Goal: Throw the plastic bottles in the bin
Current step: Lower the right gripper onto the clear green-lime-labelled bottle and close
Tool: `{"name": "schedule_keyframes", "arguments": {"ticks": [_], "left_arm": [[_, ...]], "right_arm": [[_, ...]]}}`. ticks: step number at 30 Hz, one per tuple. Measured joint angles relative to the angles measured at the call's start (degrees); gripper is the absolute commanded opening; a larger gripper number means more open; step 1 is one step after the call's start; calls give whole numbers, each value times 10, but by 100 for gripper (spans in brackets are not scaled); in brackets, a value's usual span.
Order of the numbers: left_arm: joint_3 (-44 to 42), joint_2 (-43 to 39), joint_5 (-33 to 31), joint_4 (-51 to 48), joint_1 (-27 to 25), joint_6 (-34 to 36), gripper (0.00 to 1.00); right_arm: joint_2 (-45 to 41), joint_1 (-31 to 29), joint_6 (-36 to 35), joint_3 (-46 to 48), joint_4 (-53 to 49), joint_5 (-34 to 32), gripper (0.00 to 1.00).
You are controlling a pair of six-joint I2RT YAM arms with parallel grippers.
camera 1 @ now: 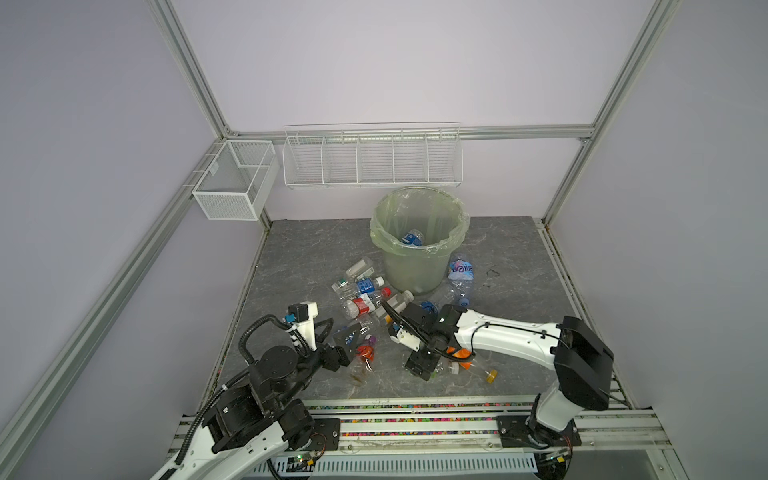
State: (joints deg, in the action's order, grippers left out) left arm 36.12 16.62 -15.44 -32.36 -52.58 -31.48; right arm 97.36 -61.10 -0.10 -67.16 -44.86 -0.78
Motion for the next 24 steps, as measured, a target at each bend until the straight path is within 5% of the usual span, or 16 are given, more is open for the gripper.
{"name": "schedule_keyframes", "arguments": {"ticks": [12, 20, 24], "left_arm": [[0, -2, -2, -10, 0, -4, 88], [0, -2, -3, -15, 0, -5, 87], [0, -3, -4, -17, 0, -7, 86]], "right_arm": [[42, -4, 3, 4, 15, -24, 89], [43, -4, 17, 14, 19, -29, 99], [43, -5, 18, 15, 23, -29, 81]]}}
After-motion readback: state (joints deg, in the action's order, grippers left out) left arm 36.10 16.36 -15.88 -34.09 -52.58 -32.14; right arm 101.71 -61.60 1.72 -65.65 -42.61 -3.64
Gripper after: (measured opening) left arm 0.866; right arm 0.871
